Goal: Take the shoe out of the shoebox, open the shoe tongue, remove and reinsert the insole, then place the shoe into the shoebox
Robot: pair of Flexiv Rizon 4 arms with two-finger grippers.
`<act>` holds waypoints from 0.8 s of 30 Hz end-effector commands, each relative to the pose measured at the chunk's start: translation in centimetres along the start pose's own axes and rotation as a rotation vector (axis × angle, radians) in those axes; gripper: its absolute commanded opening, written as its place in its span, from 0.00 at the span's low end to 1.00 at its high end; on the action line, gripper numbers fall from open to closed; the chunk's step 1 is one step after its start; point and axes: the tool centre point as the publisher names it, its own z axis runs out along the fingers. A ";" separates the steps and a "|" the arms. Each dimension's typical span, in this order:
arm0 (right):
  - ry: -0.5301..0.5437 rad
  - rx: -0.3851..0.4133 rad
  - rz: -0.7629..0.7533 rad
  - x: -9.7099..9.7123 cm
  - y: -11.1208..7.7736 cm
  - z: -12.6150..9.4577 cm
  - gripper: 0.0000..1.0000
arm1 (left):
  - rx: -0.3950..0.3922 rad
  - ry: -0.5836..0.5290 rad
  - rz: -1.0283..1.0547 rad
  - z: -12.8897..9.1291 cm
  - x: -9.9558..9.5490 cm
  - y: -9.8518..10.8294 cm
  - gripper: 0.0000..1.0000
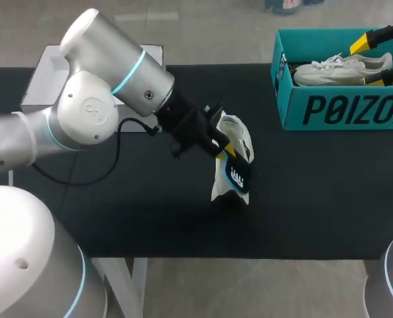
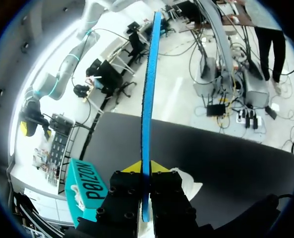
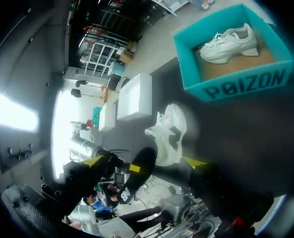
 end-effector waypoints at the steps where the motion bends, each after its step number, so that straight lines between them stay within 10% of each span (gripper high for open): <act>1: -0.002 0.001 0.001 0.0 0.1 0.0 1.00 | 0.008 0.004 -0.005 1.5 0.2 1.1 0.00; 24: -0.002 0.001 0.001 0.0 0.1 0.0 1.00 | 0.000 -0.007 -0.100 6.0 1.6 3.7 0.00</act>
